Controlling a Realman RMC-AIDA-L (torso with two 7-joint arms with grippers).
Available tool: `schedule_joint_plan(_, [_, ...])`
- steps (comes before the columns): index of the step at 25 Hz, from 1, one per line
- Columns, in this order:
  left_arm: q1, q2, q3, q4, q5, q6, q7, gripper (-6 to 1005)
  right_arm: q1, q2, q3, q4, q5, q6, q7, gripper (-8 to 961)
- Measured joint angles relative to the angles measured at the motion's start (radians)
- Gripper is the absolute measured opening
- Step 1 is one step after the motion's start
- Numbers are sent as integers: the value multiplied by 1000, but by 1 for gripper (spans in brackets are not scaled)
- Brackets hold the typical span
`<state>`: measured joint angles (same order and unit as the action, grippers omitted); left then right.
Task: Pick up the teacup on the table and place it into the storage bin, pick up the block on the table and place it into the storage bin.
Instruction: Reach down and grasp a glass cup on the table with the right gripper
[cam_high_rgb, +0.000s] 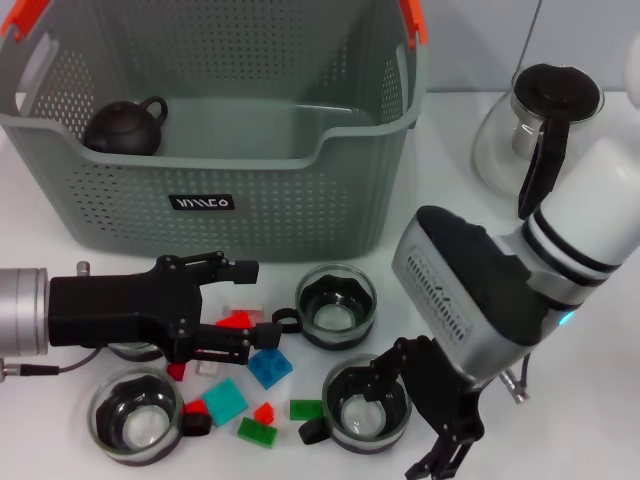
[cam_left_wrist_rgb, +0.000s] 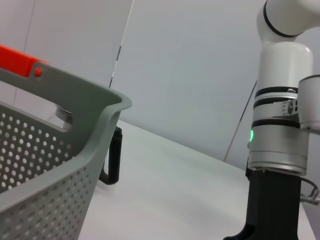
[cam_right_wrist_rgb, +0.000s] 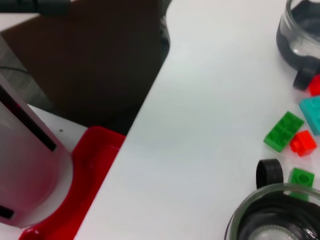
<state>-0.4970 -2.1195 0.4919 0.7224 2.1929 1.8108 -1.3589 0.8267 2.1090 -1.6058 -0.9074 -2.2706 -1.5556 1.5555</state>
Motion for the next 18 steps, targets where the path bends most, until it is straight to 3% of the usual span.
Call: schedule_joint_plan(18, [2, -2, -4, -1, -1, 1, 18, 932, 17, 5, -147, -55, -1, 67, 134, 946])
